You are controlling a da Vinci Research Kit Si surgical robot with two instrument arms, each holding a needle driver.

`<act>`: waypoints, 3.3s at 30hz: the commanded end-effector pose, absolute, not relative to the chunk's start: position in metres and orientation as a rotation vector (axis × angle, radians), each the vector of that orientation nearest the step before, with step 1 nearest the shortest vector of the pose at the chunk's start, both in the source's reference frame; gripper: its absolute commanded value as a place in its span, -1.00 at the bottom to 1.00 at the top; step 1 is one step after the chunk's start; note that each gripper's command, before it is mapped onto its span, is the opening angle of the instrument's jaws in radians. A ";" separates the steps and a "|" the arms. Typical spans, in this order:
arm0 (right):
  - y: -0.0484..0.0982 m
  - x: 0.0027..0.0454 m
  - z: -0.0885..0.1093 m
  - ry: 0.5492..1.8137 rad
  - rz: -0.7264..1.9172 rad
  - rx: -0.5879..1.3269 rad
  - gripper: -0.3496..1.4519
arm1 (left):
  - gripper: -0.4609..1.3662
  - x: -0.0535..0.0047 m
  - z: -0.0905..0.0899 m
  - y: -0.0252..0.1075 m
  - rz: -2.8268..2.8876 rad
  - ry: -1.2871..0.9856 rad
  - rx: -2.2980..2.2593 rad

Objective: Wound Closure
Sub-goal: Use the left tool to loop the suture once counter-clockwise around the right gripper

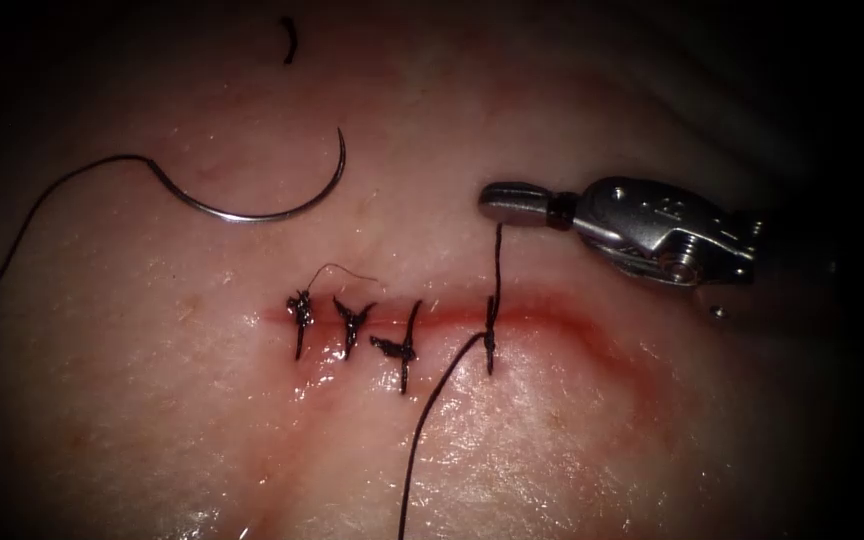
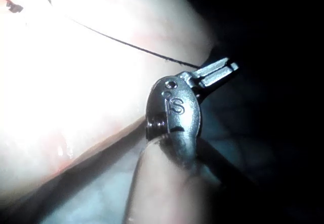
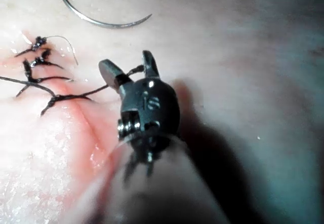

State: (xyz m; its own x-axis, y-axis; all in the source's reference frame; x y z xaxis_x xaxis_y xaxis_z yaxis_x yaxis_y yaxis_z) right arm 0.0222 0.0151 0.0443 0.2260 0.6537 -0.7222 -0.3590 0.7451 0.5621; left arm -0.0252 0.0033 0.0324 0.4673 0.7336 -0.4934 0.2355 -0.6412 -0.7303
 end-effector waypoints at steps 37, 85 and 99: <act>0.015 0.0138 0.036 1.202 0.679 0.189 0.47 | -0.88 -0.0213 0.032 0.027 1.123 -0.623 -2.224; 0.014 0.0270 0.038 1.223 0.625 0.215 -1.00 | -0.88 -0.0275 0.035 0.029 1.109 -0.766 -2.202; 0.010 0.0373 0.034 1.333 0.514 0.303 -1.00 | -0.88 -0.0287 0.038 0.031 1.133 -0.914 -2.146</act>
State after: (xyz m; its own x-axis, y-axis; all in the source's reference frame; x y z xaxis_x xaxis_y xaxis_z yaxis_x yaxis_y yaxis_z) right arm 0.0375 0.0097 0.0342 0.1468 0.5178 -0.8428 -0.1774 0.8520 0.4925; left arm -0.0286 0.0314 0.0380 0.4140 0.7695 -0.4863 0.3025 -0.6202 -0.7237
